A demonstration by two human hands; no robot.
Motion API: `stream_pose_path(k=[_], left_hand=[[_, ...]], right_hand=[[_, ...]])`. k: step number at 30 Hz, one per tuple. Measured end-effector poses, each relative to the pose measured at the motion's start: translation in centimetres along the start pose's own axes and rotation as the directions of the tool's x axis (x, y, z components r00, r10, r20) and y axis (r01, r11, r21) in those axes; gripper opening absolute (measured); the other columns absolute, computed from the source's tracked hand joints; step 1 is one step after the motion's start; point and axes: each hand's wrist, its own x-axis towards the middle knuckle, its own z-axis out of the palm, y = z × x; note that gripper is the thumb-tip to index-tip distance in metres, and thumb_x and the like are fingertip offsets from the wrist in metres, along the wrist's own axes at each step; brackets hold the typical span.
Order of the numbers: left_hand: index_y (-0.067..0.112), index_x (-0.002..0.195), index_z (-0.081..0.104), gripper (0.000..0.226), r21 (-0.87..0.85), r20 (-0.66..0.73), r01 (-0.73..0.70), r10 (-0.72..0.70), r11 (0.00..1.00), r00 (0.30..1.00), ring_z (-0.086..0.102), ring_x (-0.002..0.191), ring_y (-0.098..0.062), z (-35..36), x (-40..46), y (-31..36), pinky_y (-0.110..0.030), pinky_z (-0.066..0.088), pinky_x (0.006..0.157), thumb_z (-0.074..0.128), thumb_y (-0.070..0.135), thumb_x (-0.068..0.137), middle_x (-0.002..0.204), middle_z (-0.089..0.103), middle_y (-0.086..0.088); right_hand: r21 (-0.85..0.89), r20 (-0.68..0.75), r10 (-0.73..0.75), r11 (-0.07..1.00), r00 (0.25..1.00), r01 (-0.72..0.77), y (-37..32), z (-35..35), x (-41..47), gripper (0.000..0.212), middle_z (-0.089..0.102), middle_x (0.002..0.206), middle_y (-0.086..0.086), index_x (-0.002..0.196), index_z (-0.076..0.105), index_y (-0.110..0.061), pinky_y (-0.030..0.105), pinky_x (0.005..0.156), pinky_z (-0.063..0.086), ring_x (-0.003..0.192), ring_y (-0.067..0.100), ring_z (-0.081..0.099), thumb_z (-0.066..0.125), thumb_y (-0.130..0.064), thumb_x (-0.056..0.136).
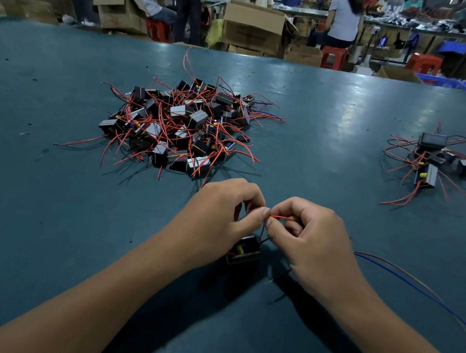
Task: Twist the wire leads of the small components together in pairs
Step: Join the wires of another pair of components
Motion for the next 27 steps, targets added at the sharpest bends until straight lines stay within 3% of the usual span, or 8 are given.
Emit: stream_pose_path(k=[6, 11, 14, 18, 20, 22, 24, 27], left_hand=[[0.019, 0.080, 0.066, 0.016, -0.049, 0.032, 0.058, -0.057, 0.997, 0.998, 0.049, 0.065, -0.008, -0.2, 0.1, 0.2, -0.021, 0.036, 0.060, 0.065, 0.026, 0.095, 0.070, 0.056, 0.014], [0.015, 0.069, 0.065, 0.025, -0.168, 0.077, 0.213, -0.203, 0.962, 0.976, 0.040, 0.047, -0.004, -0.3, 0.1, 0.6, -0.020, 0.030, 0.049, 0.065, 0.023, 0.093, 0.051, 0.050, 0.013], [0.015, 0.061, 0.064, 0.028, -0.295, 0.103, 0.306, -0.288, 0.905, 0.952, 0.040, 0.049, -0.006, -0.3, 0.3, 0.9, -0.023, 0.032, 0.050, 0.064, 0.016, 0.089, 0.055, 0.056, -0.003], [0.019, 0.050, 0.064, 0.032, -0.420, 0.198, 0.500, -0.461, 0.757, 0.865, 0.040, 0.053, -0.012, 0.0, 0.4, 1.1, -0.027, 0.031, 0.057, 0.062, 0.027, 0.081, 0.054, 0.054, 0.003], [0.019, 0.051, 0.066, 0.033, -0.450, 0.236, 0.527, -0.473, 0.721, 0.849, 0.043, 0.055, -0.013, 0.0, 0.5, 0.8, -0.029, 0.033, 0.061, 0.062, 0.024, 0.084, 0.055, 0.057, 0.003], [0.018, 0.063, 0.068, 0.024, -0.386, 0.149, 0.380, -0.349, 0.841, 0.925, 0.044, 0.056, -0.011, -0.5, 0.4, 0.3, -0.025, 0.034, 0.060, 0.064, 0.021, 0.086, 0.061, 0.060, 0.008], [0.022, 0.082, 0.069, 0.009, -0.179, 0.024, 0.098, -0.095, 0.979, 0.995, 0.045, 0.060, -0.004, -1.7, 0.3, -0.3, -0.016, 0.036, 0.059, 0.068, 0.014, 0.087, 0.074, 0.062, 0.015], [0.018, 0.098, 0.073, 0.020, 0.095, 0.039, -0.237, 0.234, 0.967, 0.971, 0.056, 0.086, -0.012, -2.8, 0.2, -1.2, -0.028, 0.047, 0.077, 0.078, 0.008, 0.082, 0.096, 0.063, 0.006]], right_hand=[[-0.026, -0.020, -0.058, 0.998, 0.998, 0.057, -0.6, 0.1, -0.2, 0.015, 0.051, 0.053, -0.017, 0.072, 0.065, -0.016, 0.006, 0.049, 0.032, 0.047, 0.002, 0.045, 0.069, -0.007, 0.083], [-0.108, -0.021, -0.139, 0.985, 0.990, 0.136, -0.9, 0.2, -0.4, 0.016, 0.056, 0.060, -0.015, 0.075, 0.064, -0.019, 0.006, 0.059, 0.038, 0.059, 0.001, 0.053, 0.069, -0.006, 0.083], [-0.135, -0.004, -0.163, 0.978, 0.987, 0.161, -0.7, 0.1, -0.4, 0.012, 0.064, 0.070, -0.009, 0.077, 0.066, -0.019, 0.017, 0.063, 0.045, 0.066, 0.008, 0.057, 0.068, -0.009, 0.084], [-0.145, 0.013, -0.205, 0.968, 0.979, 0.205, -0.7, 0.1, -0.4, 0.004, 0.063, 0.071, -0.008, 0.078, 0.066, -0.018, 0.016, 0.062, 0.043, 0.067, 0.010, 0.057, 0.066, -0.018, 0.082], [-0.154, 0.022, -0.213, 0.965, 0.977, 0.214, -0.6, 0.0, -0.4, 0.006, 0.062, 0.070, -0.009, 0.078, 0.066, -0.018, 0.017, 0.061, 0.043, 0.066, 0.010, 0.056, 0.068, -0.015, 0.083], [-0.135, 0.020, -0.198, 0.971, 0.980, 0.199, -0.5, -0.1, -0.2, 0.013, 0.061, 0.068, -0.010, 0.076, 0.064, -0.019, 0.013, 0.059, 0.039, 0.061, 0.006, 0.052, 0.071, -0.011, 0.084], [-0.098, 0.030, -0.173, 0.980, 0.984, 0.175, -0.5, -0.3, -0.2, 0.016, 0.061, 0.067, -0.010, 0.075, 0.064, -0.020, 0.012, 0.059, 0.038, 0.060, 0.004, 0.051, 0.071, -0.009, 0.084], [-0.062, 0.045, -0.160, 0.985, 0.986, 0.162, -0.6, -0.3, -0.2, 0.018, 0.061, 0.067, -0.013, 0.075, 0.064, -0.021, 0.007, 0.064, 0.039, 0.062, 0.001, 0.055, 0.069, -0.006, 0.084]])
